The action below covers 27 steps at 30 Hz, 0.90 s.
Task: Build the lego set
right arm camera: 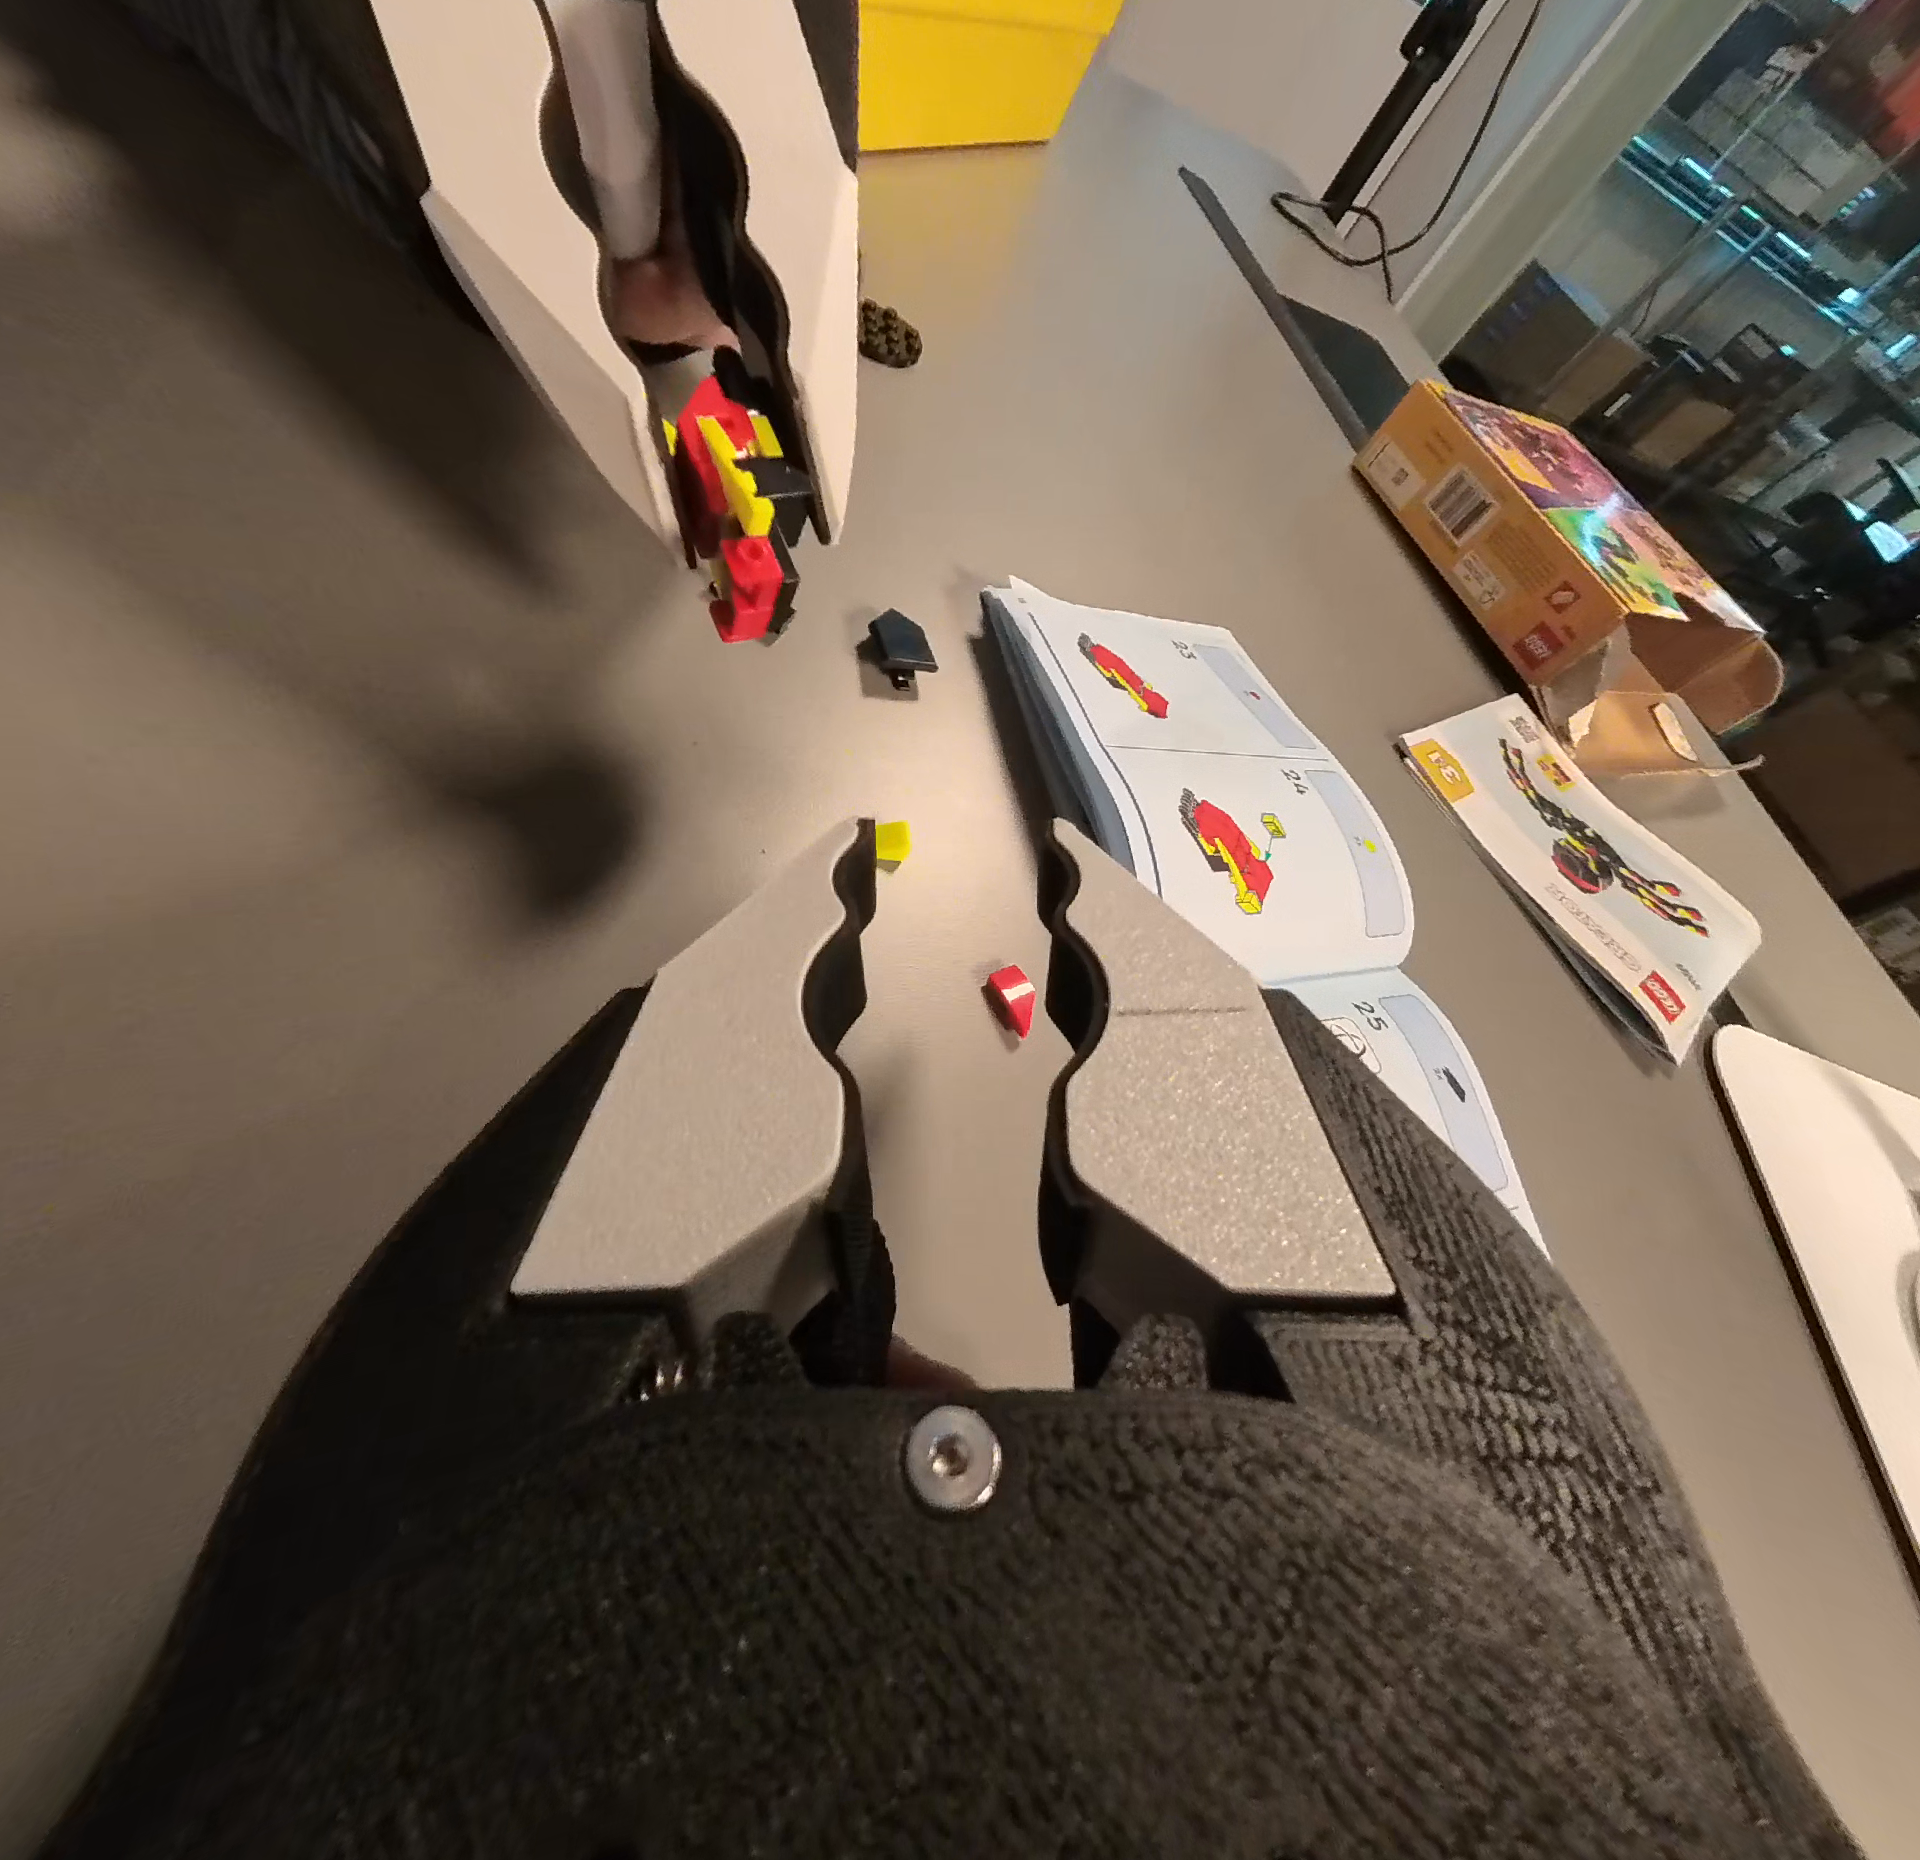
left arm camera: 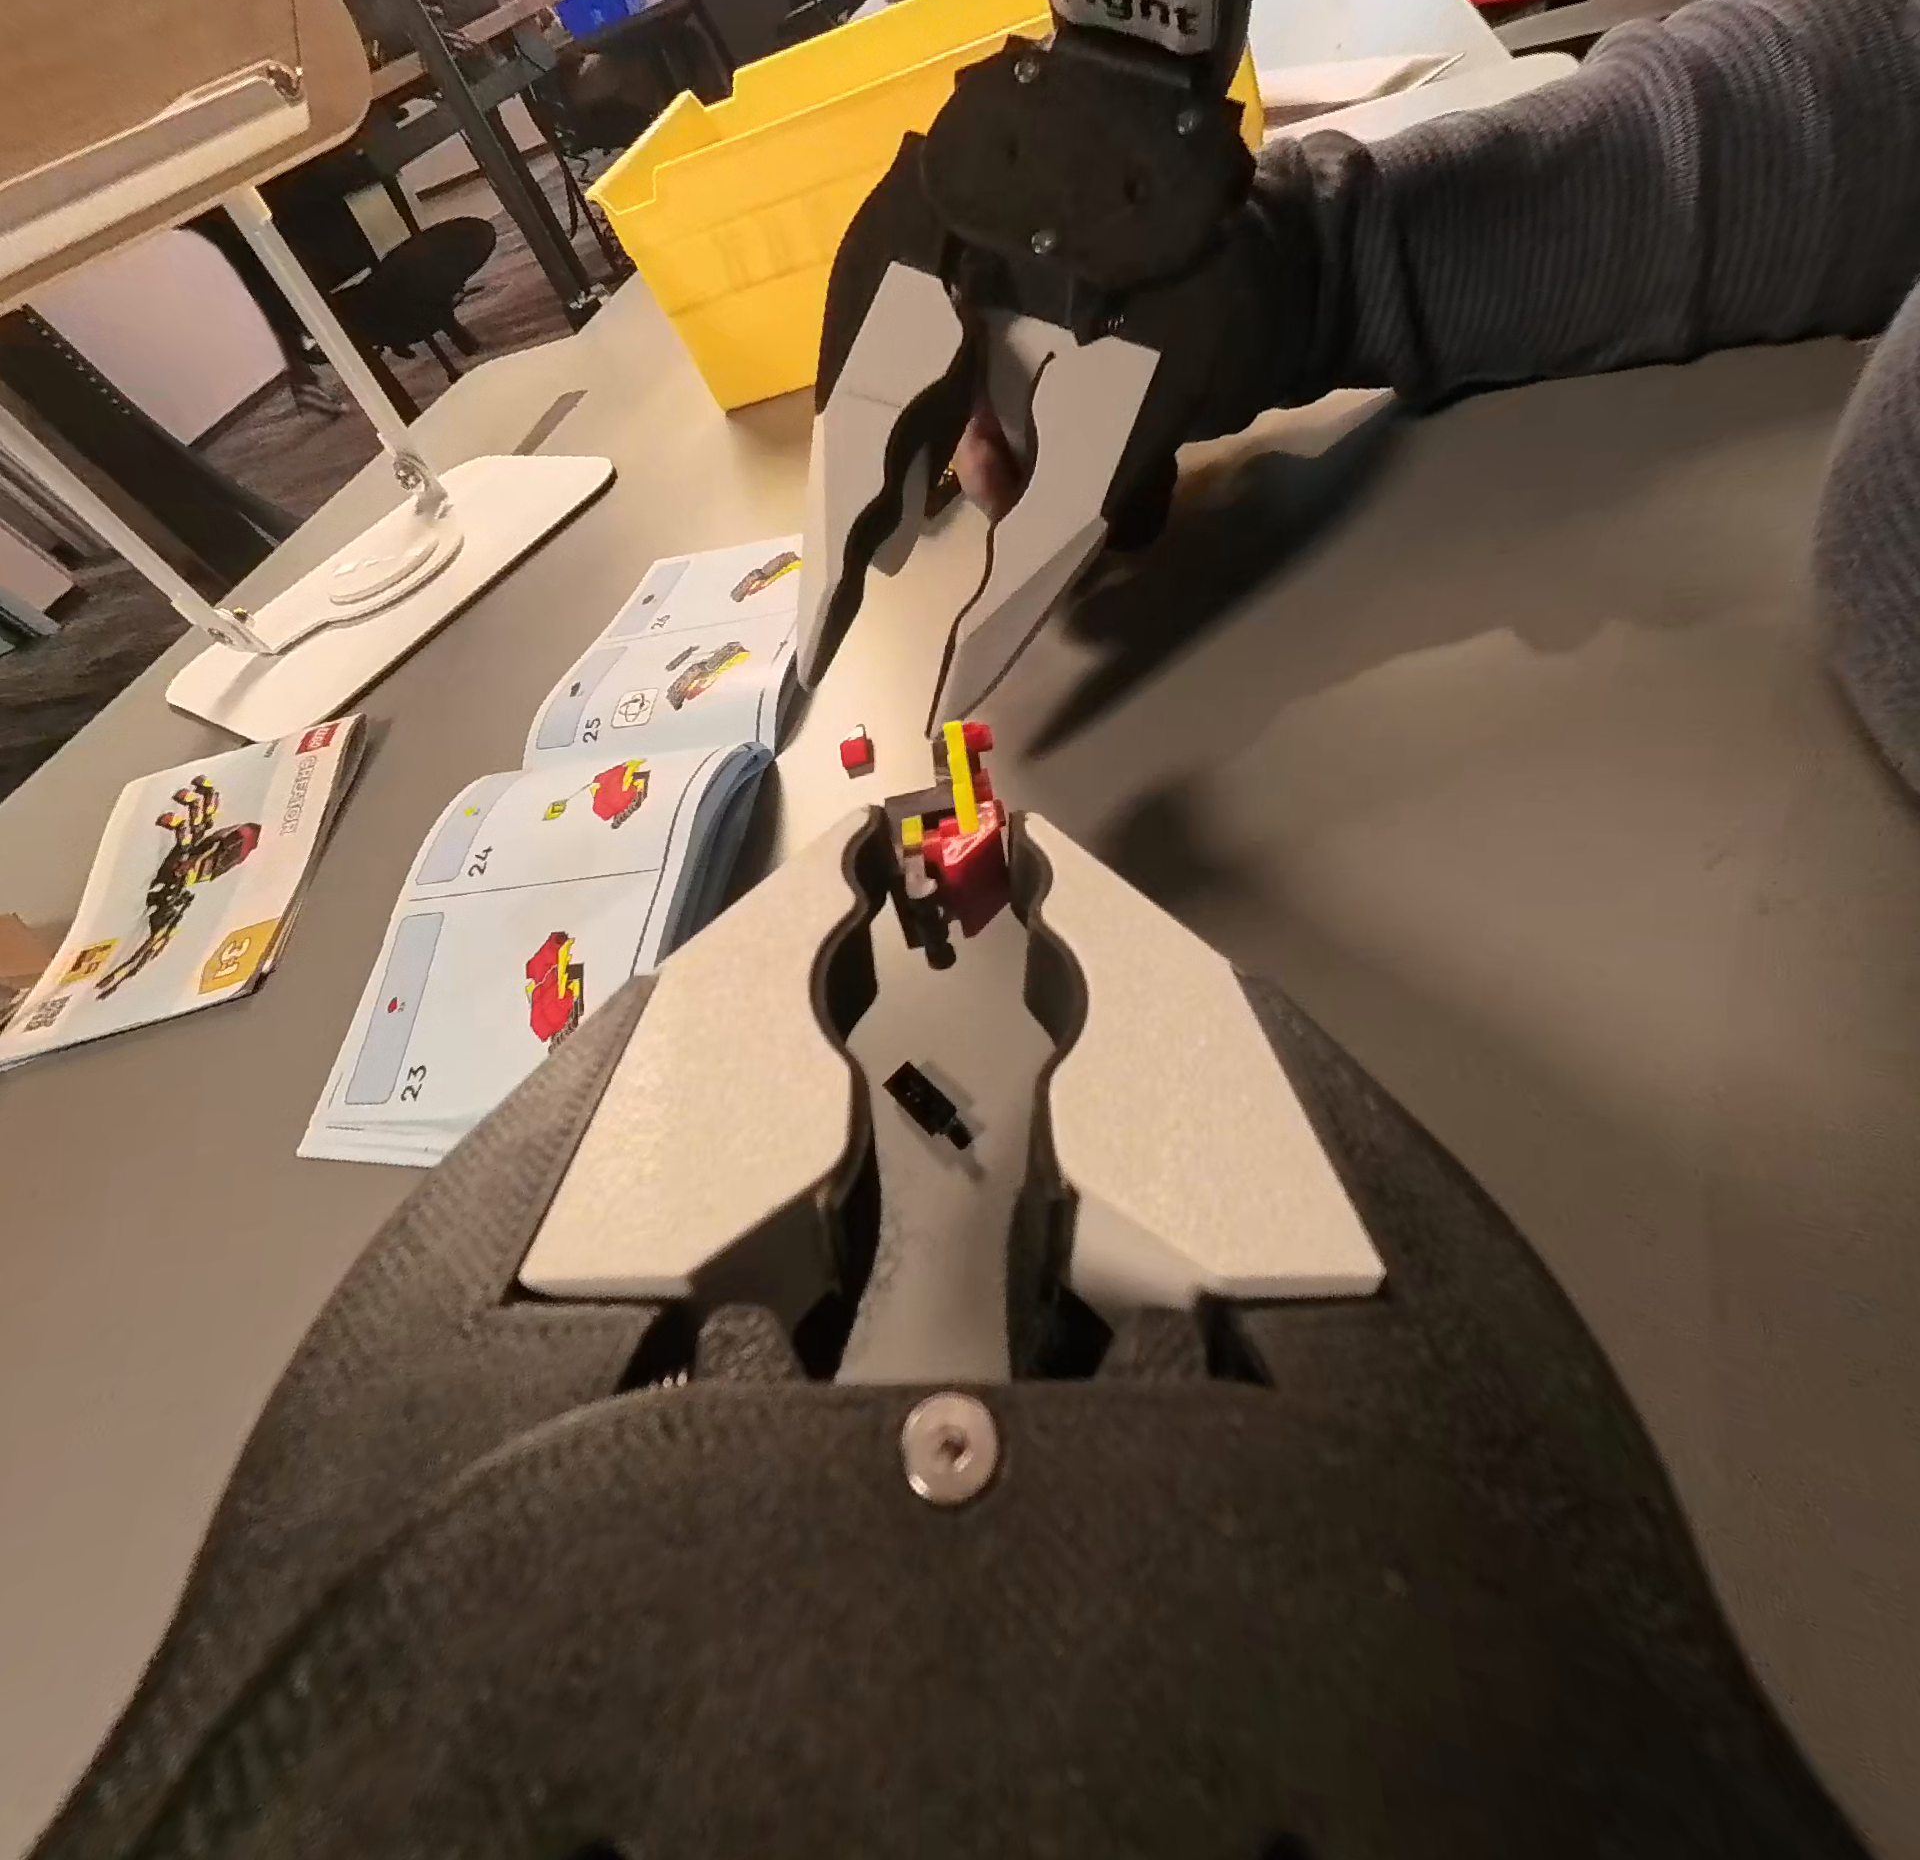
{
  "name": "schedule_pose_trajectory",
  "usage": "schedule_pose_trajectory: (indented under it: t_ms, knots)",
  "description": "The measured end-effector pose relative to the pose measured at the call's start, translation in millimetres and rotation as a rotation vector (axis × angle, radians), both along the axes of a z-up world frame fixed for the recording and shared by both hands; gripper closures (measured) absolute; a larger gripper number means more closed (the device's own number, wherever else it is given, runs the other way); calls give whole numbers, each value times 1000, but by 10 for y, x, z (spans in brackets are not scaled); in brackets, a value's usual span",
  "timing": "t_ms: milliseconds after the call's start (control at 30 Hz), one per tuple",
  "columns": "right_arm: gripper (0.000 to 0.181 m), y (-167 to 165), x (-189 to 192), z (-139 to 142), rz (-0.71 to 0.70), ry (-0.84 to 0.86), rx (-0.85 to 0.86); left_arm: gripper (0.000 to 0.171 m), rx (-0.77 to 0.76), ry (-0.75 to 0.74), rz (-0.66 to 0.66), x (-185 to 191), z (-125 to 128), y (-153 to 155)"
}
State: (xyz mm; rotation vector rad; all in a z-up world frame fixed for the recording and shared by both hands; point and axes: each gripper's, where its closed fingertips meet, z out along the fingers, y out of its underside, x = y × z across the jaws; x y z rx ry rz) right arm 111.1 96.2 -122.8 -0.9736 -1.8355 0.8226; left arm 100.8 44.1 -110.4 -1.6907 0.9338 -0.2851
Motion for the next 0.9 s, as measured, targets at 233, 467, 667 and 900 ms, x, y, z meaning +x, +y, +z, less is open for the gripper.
schedule_pose_trajectory:
  t_ms: [233,467,667,900]
  knots:
    - [153,52,-24,32,-33,23,1,150,3,7,0,3,-6,0]
    - [162,-111,-81,-64,-18,-139,-250,150,1,11,-1,7,-11,0]
    - [164,-130,-98,-195,-21,-225,-236,150,-3,5,0,3,-7,3]
    - [163,-150,-100,-305,-20,-293,-205,150,-41,-64,-18,-22,37,0]
